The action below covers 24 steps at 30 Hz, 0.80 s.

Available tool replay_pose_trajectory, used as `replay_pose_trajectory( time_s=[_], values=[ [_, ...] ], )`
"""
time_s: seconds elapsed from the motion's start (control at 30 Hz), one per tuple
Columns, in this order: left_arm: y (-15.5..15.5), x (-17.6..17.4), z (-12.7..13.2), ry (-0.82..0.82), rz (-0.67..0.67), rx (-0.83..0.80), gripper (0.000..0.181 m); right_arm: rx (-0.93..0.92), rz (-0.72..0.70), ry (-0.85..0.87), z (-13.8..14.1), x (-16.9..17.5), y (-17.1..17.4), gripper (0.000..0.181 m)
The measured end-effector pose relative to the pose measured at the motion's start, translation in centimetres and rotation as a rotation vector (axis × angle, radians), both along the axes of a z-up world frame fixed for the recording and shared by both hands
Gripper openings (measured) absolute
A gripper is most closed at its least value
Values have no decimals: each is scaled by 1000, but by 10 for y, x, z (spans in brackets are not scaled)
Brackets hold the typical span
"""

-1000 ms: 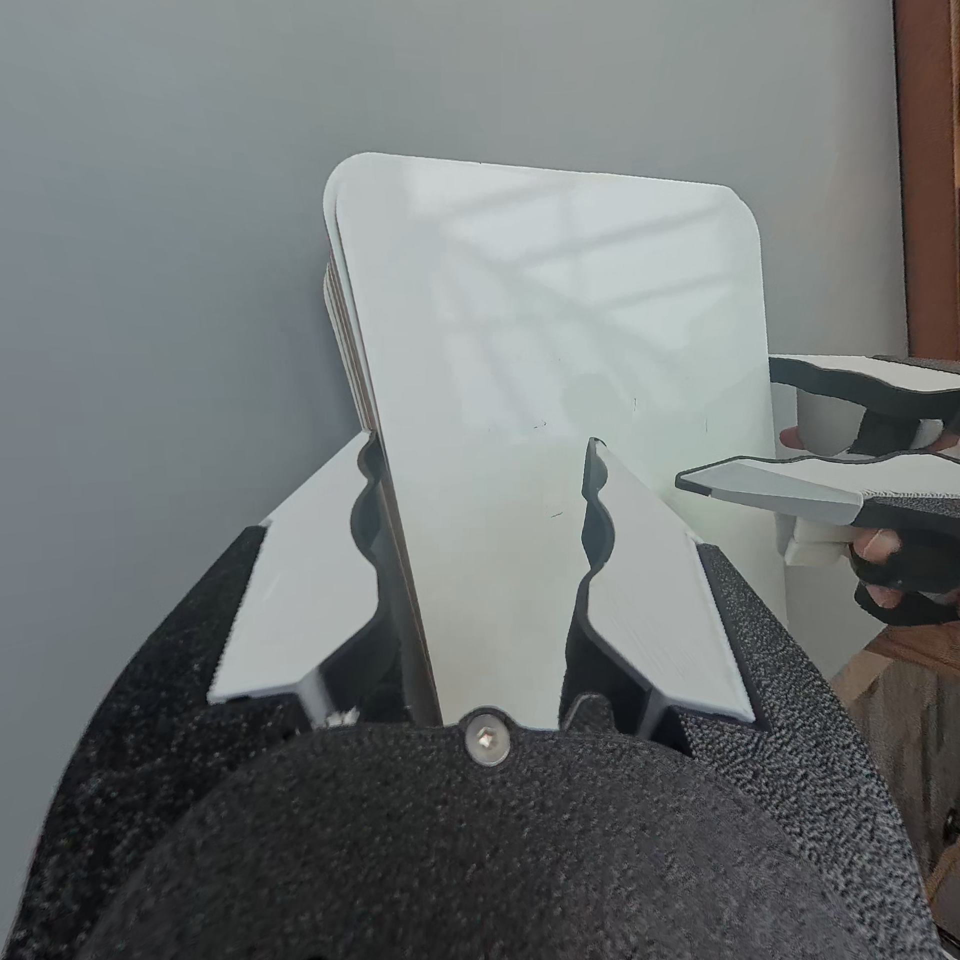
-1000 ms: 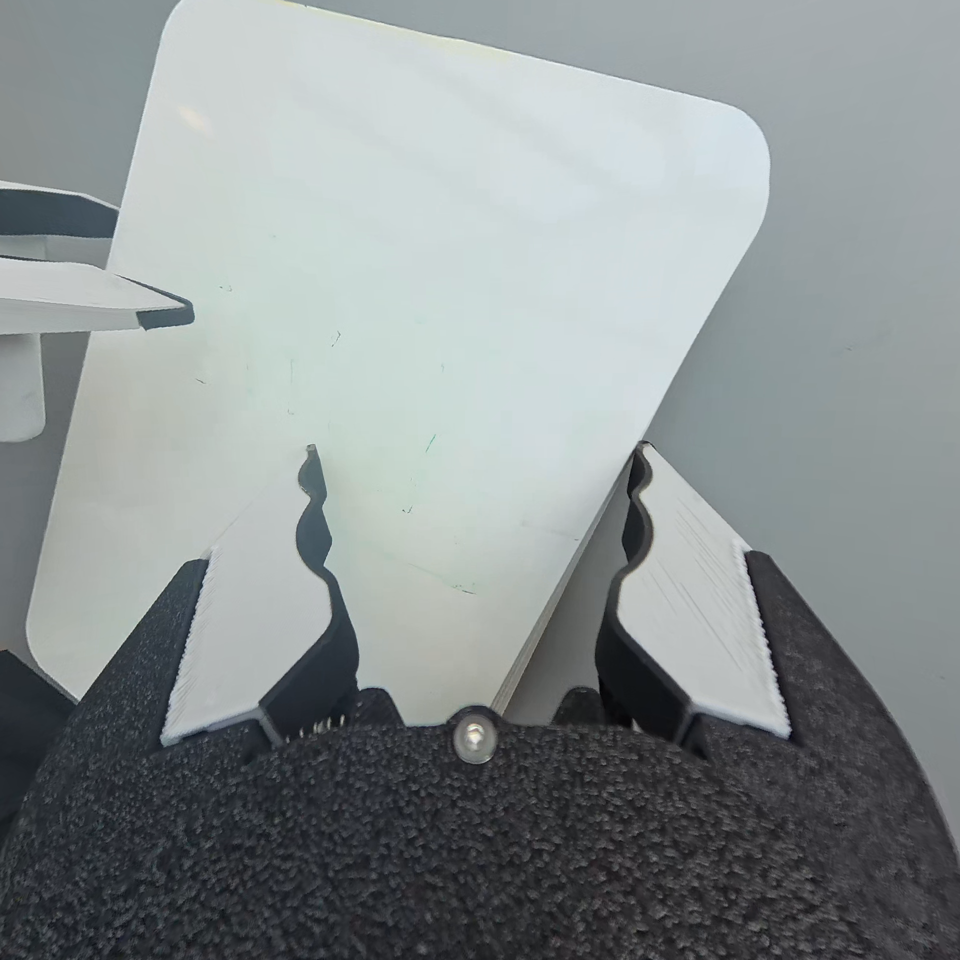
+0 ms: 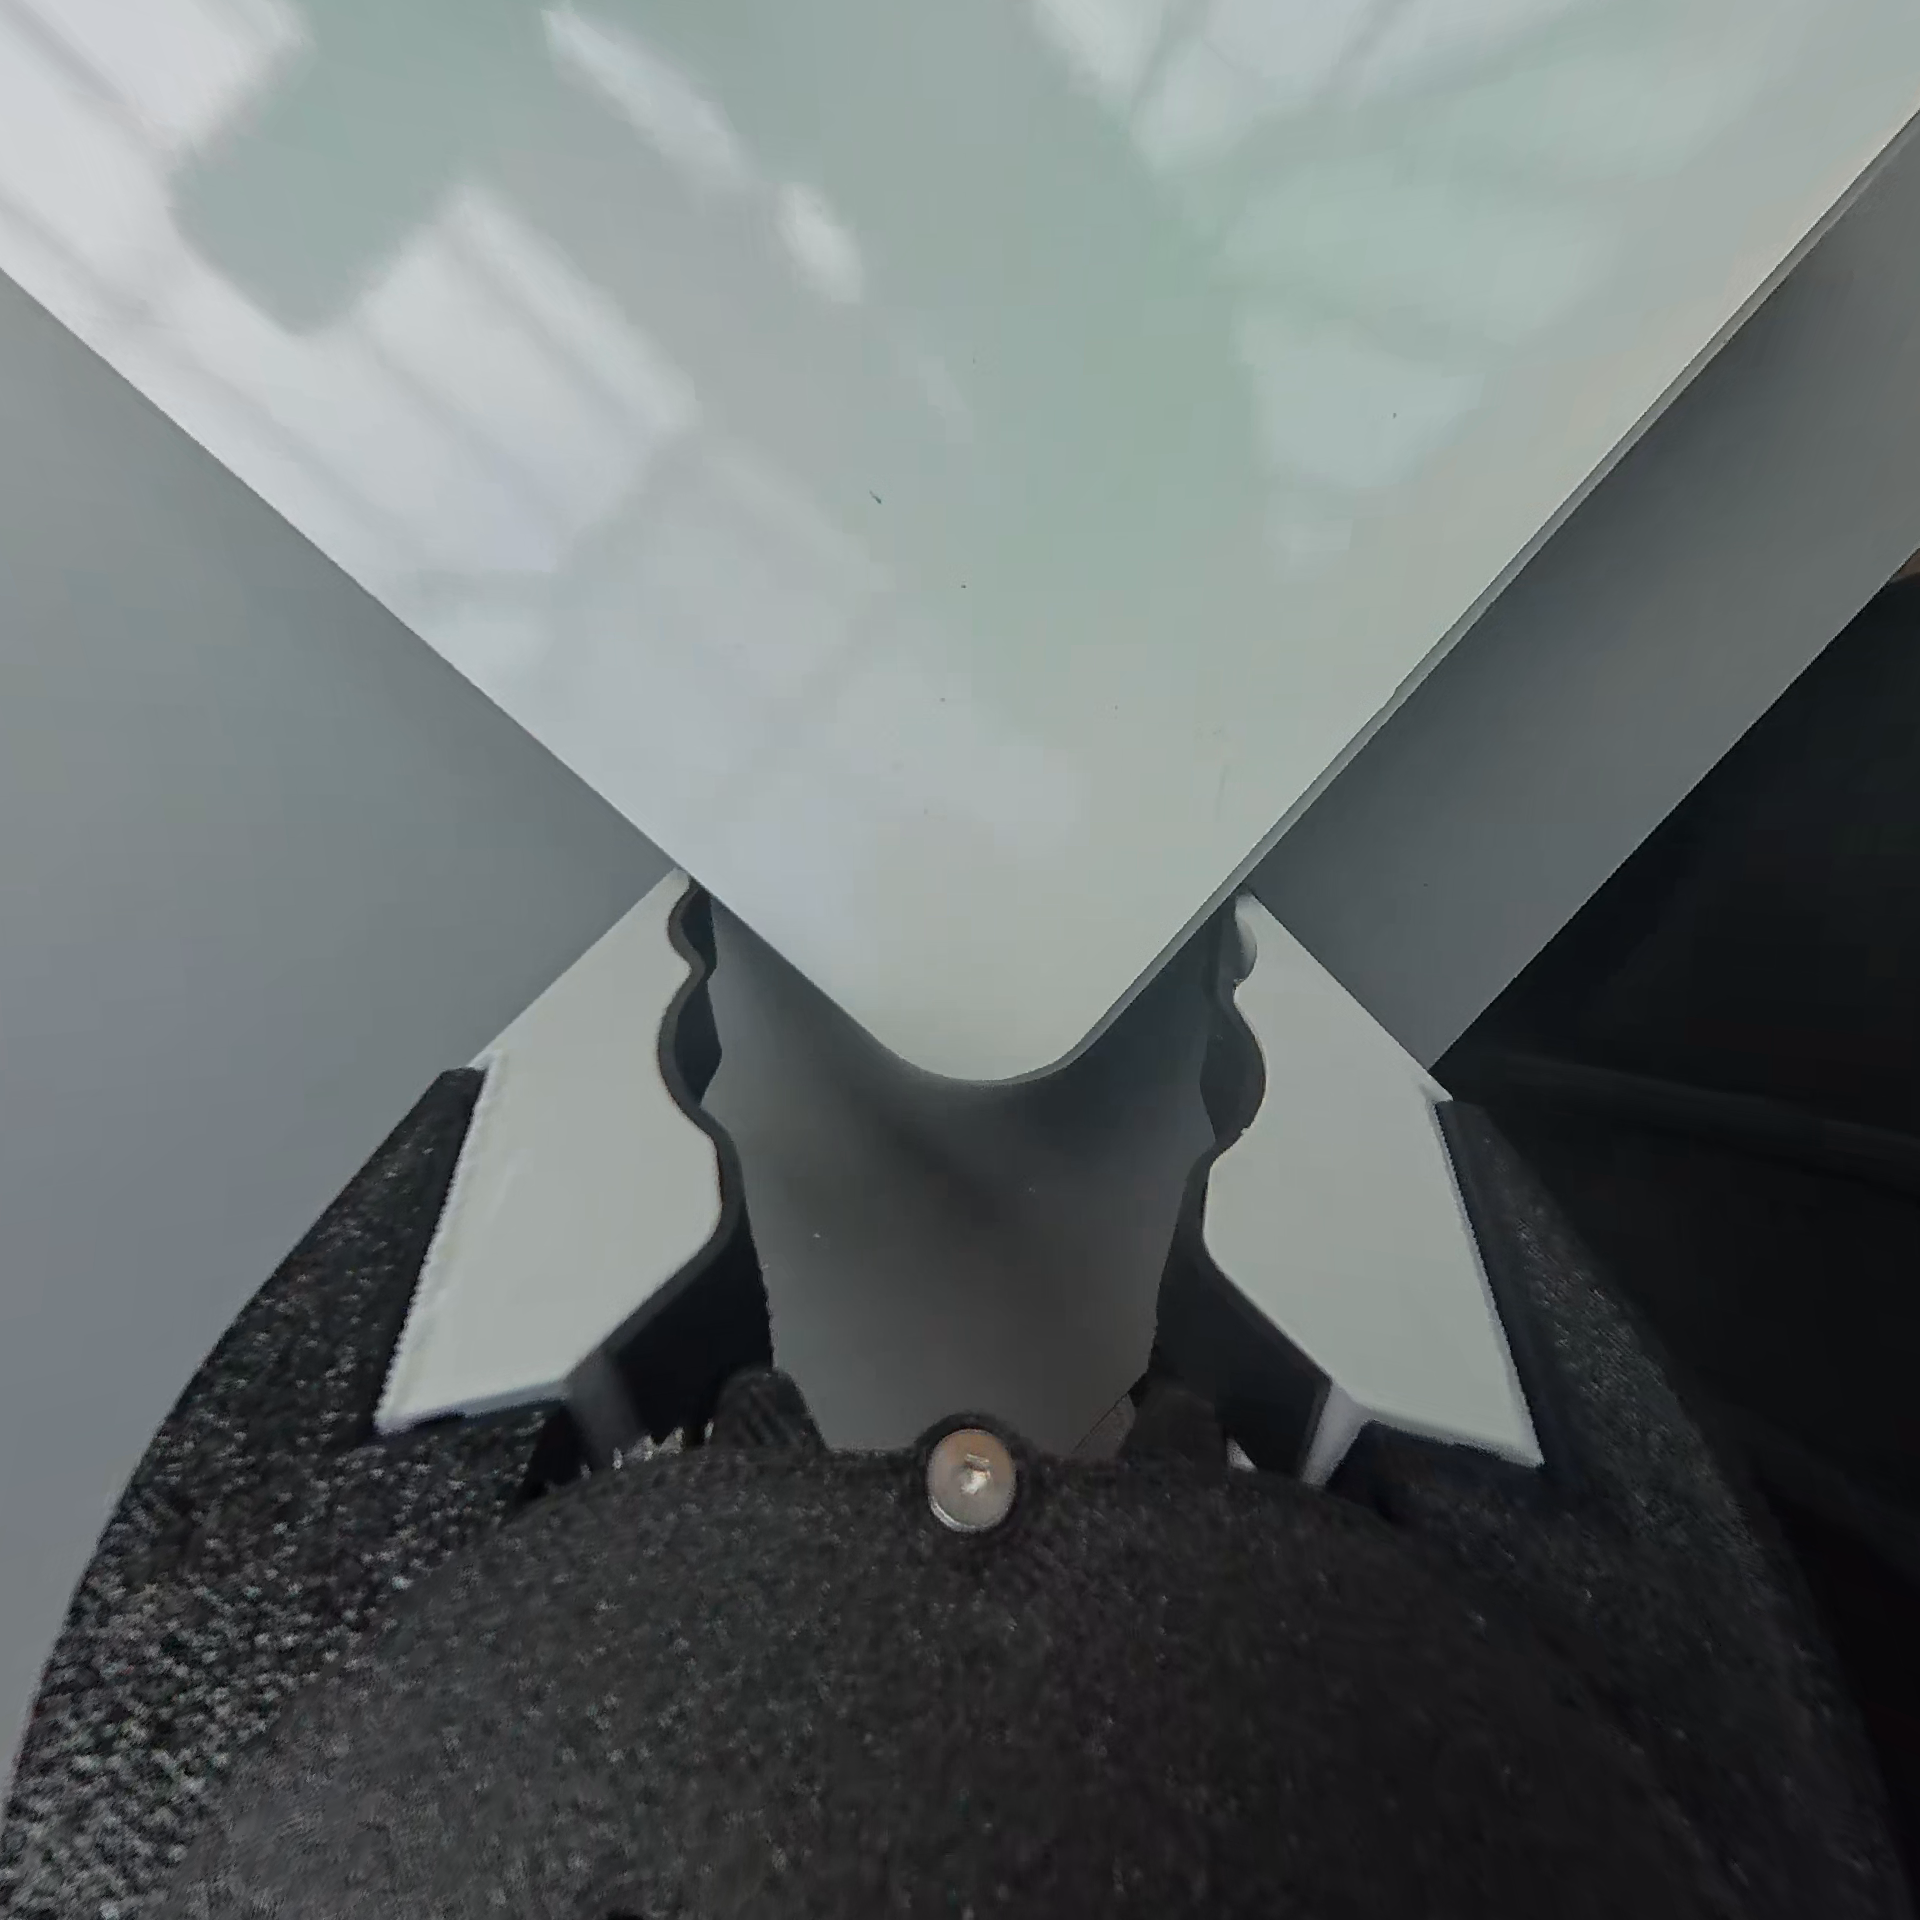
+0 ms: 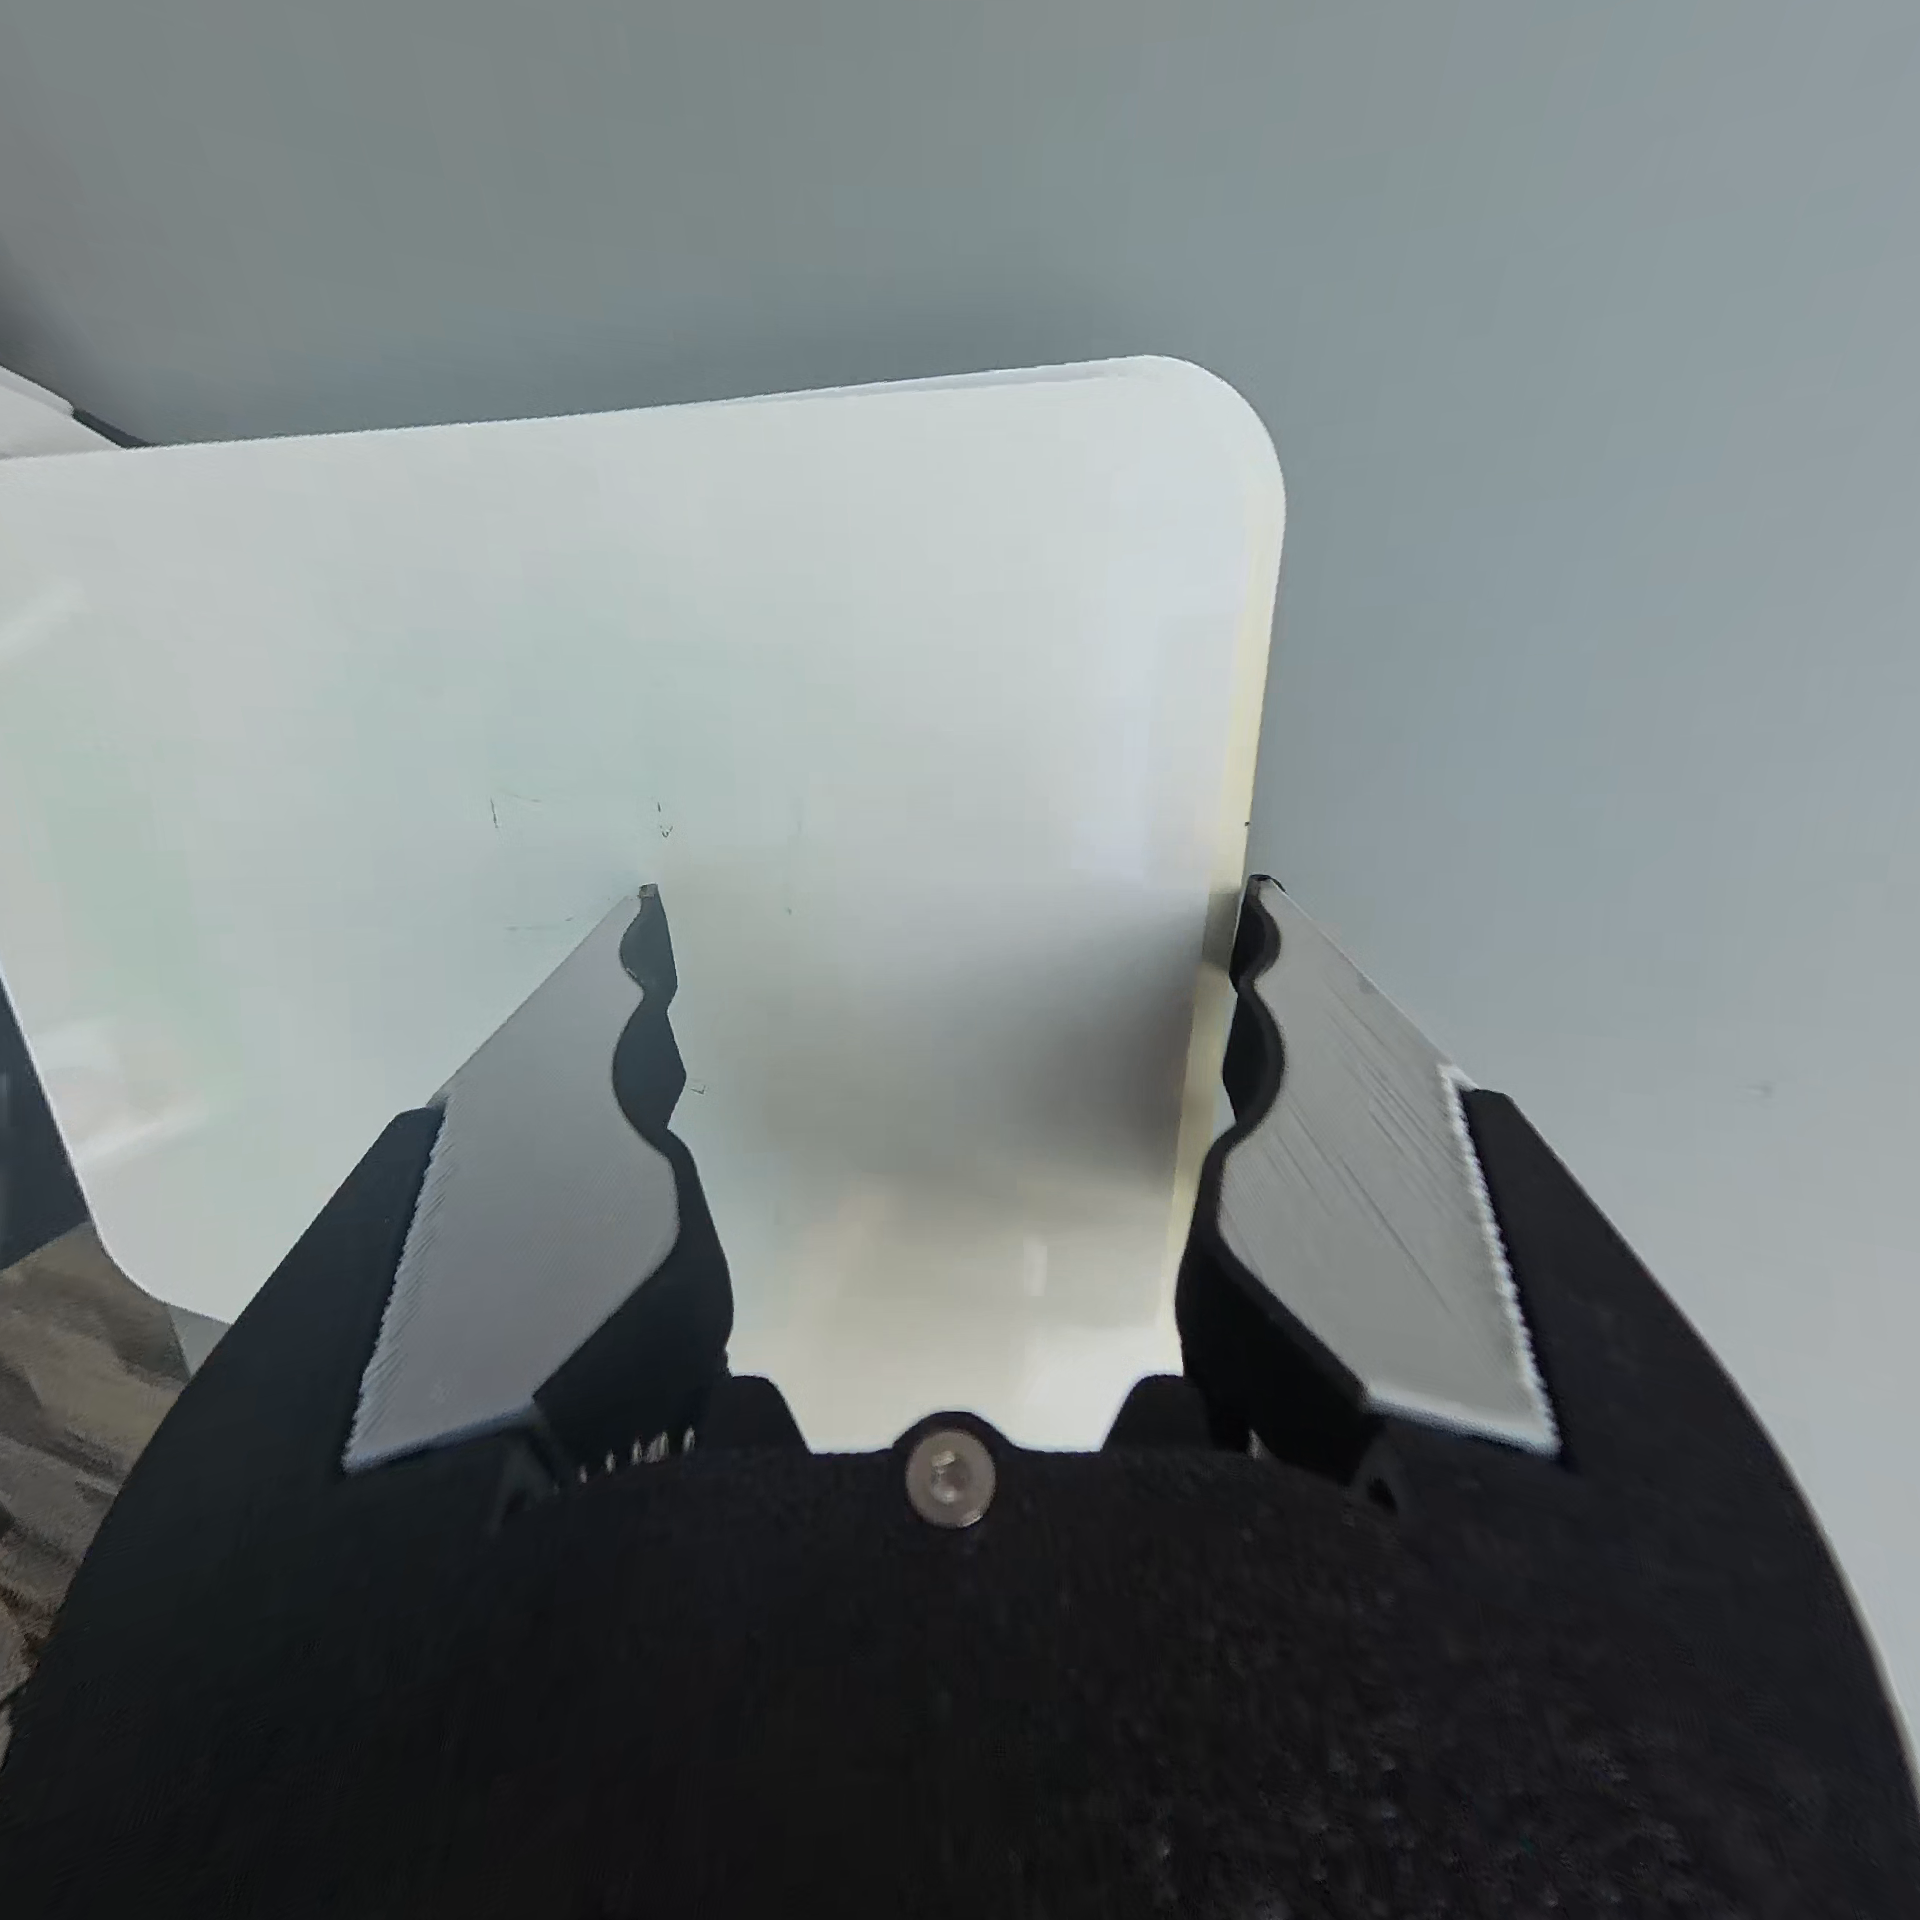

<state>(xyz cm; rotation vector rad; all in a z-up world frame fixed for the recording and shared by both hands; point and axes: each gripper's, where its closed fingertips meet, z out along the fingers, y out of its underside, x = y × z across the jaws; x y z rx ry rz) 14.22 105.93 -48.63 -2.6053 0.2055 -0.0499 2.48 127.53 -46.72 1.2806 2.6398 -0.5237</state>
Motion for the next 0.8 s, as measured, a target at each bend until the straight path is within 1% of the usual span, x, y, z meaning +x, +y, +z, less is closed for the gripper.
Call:
replay_pose_trajectory(
  time_s=[0.17,0.3,0.43,0.47,0.5,0.53,0.57,0.67,0.73,0.8],
  values=[
    [-1,1,1,18,5,-9,91,22,70,-13,-1,3,-3,97],
    [-2,2,1,10,2,-12,89,37,76,-30,-1,4,-4,96],
    [-2,2,1,-2,4,-7,89,29,46,-23,-1,3,-4,96],
    [-1,3,3,-39,14,7,90,33,22,-12,-1,1,-3,99],
    [-1,5,9,-111,42,34,92,52,-6,9,-1,-1,2,109],
    [-1,5,16,-188,85,64,96,61,-45,38,3,-3,7,114],
    [-1,0,24,-243,130,92,100,56,-113,70,8,-5,12,118],
    [0,-24,49,-400,270,188,99,-14,-391,166,28,4,31,123],
    [10,-51,60,-454,361,235,97,-39,-580,228,38,26,46,123],
    [30,-78,68,-509,435,279,95,-71,-760,279,45,55,56,123]
  ],
)
